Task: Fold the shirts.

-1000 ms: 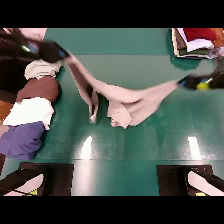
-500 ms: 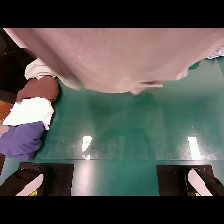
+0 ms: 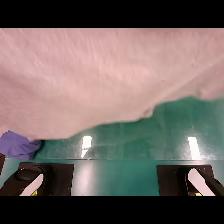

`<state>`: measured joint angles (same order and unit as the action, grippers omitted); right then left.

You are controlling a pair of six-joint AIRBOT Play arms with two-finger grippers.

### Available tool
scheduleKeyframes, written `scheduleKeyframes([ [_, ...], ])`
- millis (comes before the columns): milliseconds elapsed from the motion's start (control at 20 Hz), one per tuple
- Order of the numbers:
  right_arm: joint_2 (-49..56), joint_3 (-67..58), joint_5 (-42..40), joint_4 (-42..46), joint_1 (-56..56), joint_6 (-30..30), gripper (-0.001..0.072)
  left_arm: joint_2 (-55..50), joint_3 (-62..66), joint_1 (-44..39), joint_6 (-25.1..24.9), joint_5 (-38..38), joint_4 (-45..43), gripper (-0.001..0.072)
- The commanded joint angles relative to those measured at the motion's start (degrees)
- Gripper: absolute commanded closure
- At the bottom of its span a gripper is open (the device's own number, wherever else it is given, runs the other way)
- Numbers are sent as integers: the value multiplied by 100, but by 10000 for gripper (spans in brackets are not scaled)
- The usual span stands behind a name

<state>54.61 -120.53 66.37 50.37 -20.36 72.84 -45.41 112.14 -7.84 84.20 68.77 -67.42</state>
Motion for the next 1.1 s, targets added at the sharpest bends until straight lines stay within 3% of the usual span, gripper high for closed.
scheduleKeyframes([
  [0,584,621,413,-61,339,79,702,-116,-1469,2,302,105,-723,686],
  [150,1440,1167,581,400,1156,83,702,-651,-3093,2,297,-420,-750,686],
  [300,2398,1460,557,1185,1880,181,702,-1574,-4052,2,297,-1493,-822,686],
  [550,3823,1497,22,1263,2214,219,702,-3366,-4129,2,278,-2601,-890,686],
  [800,4597,1497,-310,1248,2251,280,699,-4052,-4124,2,282,-3211,-892,663],
  [900,4736,1486,-365,1167,2251,282,694,-4059,-4107,2,286,-3224,-892,140],
  [950,4780,1486,-385,1019,2251,280,575,-4059,-4065,2,278,-3141,-898,147],
  [1000,4802,1484,-385,876,2214,280,316,-4059,-3978,4,280,-3021,-968,154],
  [1050,4795,1480,-321,739,2146,280,279,-4057,-3818,7,280,-2809,-1095,154],
])
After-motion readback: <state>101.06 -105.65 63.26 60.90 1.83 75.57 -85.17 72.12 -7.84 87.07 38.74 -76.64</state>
